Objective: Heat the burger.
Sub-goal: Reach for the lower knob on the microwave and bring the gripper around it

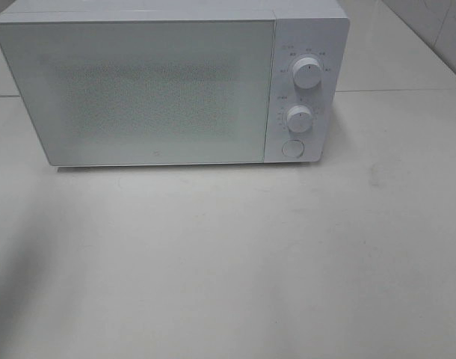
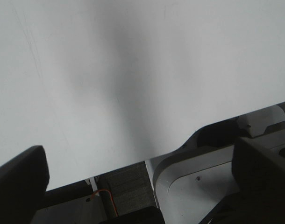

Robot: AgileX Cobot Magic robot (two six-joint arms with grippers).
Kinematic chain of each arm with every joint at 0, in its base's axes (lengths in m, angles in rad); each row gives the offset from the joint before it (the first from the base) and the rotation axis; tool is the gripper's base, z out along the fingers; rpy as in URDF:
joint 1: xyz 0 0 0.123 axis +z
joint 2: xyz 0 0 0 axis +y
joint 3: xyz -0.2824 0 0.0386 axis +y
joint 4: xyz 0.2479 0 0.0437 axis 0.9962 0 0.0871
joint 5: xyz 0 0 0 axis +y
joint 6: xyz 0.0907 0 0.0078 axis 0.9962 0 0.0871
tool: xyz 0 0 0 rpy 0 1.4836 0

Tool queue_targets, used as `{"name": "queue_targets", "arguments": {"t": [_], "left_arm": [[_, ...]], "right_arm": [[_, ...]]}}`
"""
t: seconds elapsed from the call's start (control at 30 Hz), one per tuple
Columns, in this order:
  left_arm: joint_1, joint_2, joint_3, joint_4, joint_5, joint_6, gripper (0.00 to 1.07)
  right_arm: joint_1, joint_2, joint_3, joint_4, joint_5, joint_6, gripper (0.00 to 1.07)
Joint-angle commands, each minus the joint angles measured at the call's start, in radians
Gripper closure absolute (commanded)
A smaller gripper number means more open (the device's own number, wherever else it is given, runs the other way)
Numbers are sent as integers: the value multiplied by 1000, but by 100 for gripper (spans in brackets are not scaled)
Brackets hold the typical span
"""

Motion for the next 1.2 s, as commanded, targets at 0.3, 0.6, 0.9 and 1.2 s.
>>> {"name": "queue_targets", "arguments": {"t": [0.3, 0.6, 0.9, 1.2], "left_arm": [[5, -288, 264, 9, -77, 2, 6], [5, -588, 422, 52, -181, 1, 6], [5, -875, 431, 65, -170, 1, 6], [5, -1080, 431, -4, -170, -2, 6]], "right_arm": [[-3, -26, -1, -6, -7, 2, 31], [-3, -26, -1, -6, -7, 2, 31], [-3, -26, -1, -6, -7, 2, 31], [-3, -26, -1, -6, -7, 2, 31]]}}
